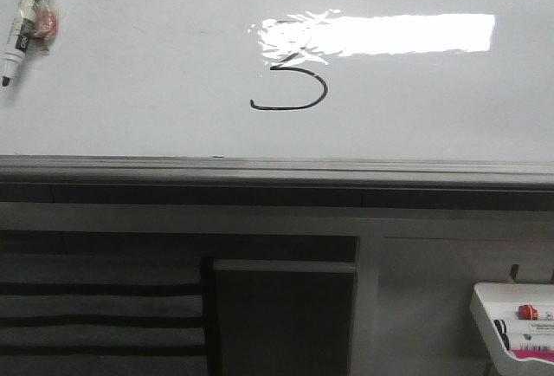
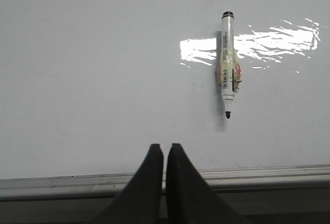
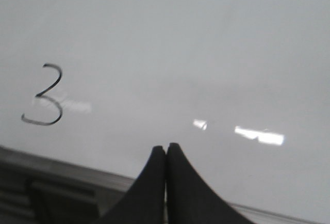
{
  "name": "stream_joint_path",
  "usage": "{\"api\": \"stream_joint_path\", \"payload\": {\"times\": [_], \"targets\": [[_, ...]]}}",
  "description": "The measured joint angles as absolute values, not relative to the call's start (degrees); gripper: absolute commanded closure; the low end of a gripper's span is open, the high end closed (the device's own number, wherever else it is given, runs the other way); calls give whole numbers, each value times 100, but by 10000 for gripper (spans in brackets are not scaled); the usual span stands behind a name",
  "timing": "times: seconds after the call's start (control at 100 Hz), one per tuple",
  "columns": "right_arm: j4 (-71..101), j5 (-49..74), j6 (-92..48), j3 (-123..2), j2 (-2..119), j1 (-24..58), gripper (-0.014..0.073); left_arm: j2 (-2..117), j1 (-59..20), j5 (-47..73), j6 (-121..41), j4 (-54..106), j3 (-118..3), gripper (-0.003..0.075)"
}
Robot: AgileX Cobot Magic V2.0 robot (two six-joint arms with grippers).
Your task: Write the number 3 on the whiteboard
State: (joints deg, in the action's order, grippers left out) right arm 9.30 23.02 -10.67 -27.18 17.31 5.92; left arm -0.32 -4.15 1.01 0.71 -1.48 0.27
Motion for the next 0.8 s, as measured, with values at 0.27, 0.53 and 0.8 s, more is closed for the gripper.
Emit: {"api": "stream_joint_path", "payload": {"times": [0.27, 0.53, 0.8], "targets": [[930, 1665, -1067, -1049, -30, 71, 673, -32, -415, 91, 71, -148, 27, 739], [149, 698, 0, -204, -54, 60, 673, -32, -415, 89, 71, -156, 27, 739], [32, -302, 419, 105, -54, 60, 673, -32, -402, 79, 71, -156, 27, 739]]}}
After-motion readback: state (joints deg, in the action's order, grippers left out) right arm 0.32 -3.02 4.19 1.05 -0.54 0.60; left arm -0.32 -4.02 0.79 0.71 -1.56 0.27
